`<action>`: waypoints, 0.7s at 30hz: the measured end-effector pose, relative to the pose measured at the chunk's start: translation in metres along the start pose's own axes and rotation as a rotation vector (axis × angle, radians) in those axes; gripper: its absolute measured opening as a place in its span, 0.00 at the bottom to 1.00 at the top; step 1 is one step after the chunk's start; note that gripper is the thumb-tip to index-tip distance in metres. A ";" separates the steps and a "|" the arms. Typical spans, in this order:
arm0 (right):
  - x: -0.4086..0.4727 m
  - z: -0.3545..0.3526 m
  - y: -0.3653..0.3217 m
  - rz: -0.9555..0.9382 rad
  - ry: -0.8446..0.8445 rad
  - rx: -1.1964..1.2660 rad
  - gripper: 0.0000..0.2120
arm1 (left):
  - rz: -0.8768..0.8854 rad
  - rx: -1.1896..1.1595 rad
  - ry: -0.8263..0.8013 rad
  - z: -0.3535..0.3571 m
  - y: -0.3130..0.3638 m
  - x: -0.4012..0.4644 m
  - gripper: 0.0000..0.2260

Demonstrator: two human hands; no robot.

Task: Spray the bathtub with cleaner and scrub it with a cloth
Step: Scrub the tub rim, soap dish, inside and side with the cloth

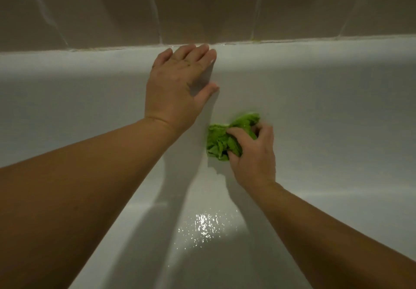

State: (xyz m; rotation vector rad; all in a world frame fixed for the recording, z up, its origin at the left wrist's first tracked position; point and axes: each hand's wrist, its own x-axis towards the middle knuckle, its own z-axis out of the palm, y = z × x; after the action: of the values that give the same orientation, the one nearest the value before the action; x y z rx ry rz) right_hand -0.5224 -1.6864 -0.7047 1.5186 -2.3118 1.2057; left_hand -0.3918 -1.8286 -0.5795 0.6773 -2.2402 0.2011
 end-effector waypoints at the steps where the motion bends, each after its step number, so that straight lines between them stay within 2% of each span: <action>1: 0.016 -0.014 -0.006 -0.038 0.054 0.018 0.27 | 0.003 0.001 0.008 0.001 0.000 0.000 0.25; 6: 0.082 -0.071 -0.041 -0.034 0.302 0.121 0.21 | 0.019 0.011 0.050 0.006 0.005 0.002 0.23; 9: 0.091 -0.078 -0.048 -0.093 0.314 0.067 0.20 | 0.017 0.009 0.049 0.009 0.010 0.003 0.24; 13: 0.046 -0.045 -0.013 -0.151 0.182 -0.040 0.23 | -0.002 0.016 0.036 0.010 0.015 0.003 0.26; 15: 0.014 -0.019 0.015 -0.147 0.045 -0.110 0.24 | 0.002 0.026 0.035 0.011 0.020 0.006 0.27; 18: -0.041 0.018 0.057 -0.065 -0.167 -0.187 0.27 | 0.007 0.051 0.035 0.014 0.026 0.009 0.27; 21: -0.087 0.034 0.084 0.062 -0.304 -0.187 0.25 | 0.018 0.063 0.039 0.018 0.029 0.009 0.28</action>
State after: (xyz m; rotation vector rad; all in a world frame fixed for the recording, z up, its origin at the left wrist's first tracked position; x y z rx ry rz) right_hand -0.5382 -1.6319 -0.8164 1.6709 -2.5911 0.7873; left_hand -0.4231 -1.8141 -0.5834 0.6809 -2.2107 0.2924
